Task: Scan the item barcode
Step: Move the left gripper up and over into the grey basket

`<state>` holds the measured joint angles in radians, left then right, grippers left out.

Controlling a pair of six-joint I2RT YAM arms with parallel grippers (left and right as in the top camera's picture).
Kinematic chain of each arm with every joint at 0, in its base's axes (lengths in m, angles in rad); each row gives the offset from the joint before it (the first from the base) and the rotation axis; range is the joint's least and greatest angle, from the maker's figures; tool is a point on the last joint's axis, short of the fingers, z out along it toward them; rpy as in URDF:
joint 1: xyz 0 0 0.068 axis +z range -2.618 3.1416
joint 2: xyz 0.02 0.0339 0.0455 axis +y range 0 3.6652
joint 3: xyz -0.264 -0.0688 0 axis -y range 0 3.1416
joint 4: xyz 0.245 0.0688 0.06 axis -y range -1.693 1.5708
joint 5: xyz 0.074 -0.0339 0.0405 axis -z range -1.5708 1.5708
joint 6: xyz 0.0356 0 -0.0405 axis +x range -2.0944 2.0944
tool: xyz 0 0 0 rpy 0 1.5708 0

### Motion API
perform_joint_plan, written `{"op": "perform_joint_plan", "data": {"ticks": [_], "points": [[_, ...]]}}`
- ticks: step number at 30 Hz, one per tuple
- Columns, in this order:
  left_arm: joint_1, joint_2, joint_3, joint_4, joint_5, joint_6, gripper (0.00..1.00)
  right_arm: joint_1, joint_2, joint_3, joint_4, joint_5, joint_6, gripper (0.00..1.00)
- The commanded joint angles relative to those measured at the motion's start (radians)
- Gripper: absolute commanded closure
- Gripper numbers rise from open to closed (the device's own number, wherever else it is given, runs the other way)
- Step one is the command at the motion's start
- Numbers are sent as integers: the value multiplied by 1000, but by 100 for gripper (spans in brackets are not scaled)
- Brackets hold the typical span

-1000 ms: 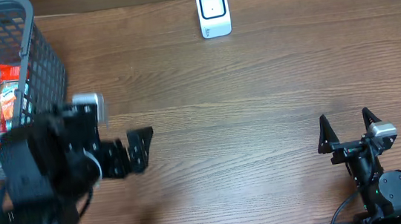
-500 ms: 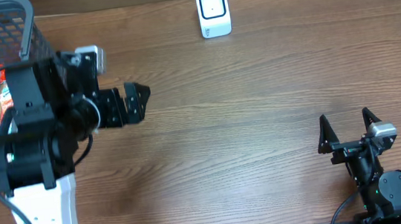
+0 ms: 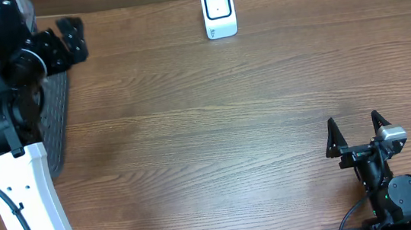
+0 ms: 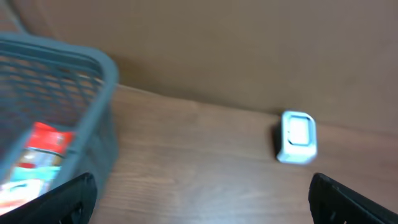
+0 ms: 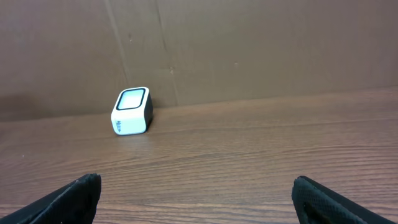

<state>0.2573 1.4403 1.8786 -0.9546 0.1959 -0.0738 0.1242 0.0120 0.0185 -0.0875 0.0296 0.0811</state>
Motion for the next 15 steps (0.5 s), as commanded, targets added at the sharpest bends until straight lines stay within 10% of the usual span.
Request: {"op": "perform_joint_plan", "data": {"ticks": [1, 7, 15], "points": [[25, -2, 24, 10, -207, -2, 0, -4, -9, -11, 6, -2, -3, 0], [79, -2, 23, 9, -434, 90, 0, -4, -9, -11, 6, -2, -3, 0], [160, 0, 23, 12, -369, 69, 0, -4, -9, -11, 6, -2, -3, 0]]}}
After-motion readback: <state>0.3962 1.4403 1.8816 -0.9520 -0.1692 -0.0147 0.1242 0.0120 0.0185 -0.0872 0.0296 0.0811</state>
